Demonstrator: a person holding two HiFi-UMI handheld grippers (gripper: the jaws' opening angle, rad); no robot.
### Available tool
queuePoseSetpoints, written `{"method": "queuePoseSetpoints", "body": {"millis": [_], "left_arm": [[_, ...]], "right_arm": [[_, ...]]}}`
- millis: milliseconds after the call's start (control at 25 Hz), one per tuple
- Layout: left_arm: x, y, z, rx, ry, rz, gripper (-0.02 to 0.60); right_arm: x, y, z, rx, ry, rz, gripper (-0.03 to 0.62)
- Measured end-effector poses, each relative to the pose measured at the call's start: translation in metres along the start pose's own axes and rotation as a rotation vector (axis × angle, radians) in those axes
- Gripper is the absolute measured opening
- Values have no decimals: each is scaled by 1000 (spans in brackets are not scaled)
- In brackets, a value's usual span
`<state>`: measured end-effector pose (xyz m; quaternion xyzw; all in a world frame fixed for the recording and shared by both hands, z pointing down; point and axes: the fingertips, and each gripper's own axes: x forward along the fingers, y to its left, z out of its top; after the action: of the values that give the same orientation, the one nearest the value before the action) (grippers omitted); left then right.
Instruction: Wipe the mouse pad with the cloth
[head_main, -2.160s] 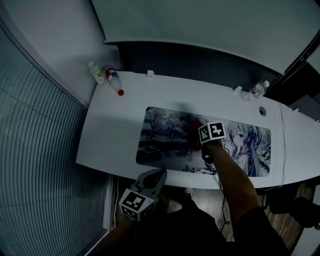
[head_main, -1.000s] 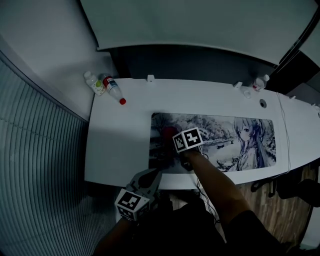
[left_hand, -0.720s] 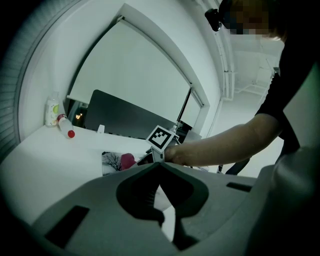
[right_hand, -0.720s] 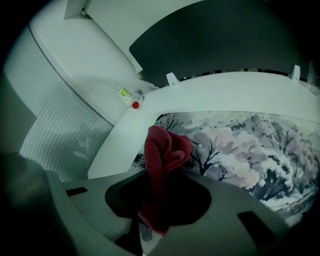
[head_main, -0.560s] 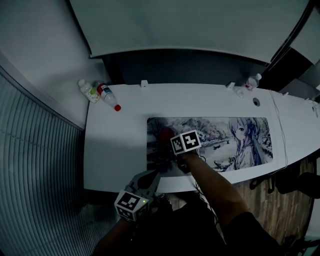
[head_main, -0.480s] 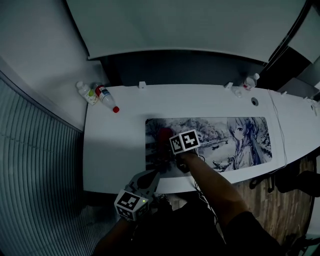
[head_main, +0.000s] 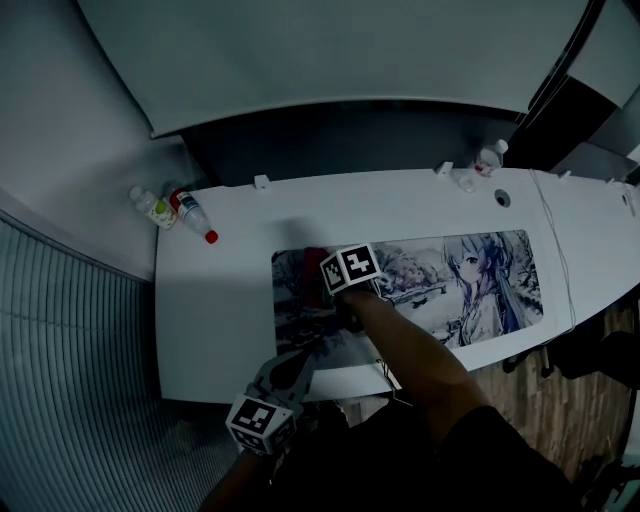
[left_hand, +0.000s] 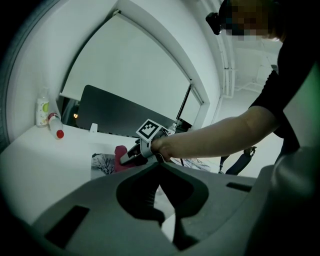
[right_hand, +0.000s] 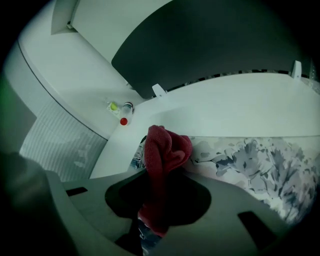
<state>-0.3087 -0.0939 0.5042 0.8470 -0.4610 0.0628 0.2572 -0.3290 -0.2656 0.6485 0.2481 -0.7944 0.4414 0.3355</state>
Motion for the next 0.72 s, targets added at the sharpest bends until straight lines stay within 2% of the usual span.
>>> {"method": "queuePoseSetpoints", "body": {"millis": [360, 720], "left_arm": [[34, -21, 5, -2, 27, 11, 6], [87, -70, 9, 18, 46, -29, 6]], "right_arm": [[-7, -19, 1, -6, 54, 60, 107], [-64, -97, -10, 42, 56, 56, 107]]}}
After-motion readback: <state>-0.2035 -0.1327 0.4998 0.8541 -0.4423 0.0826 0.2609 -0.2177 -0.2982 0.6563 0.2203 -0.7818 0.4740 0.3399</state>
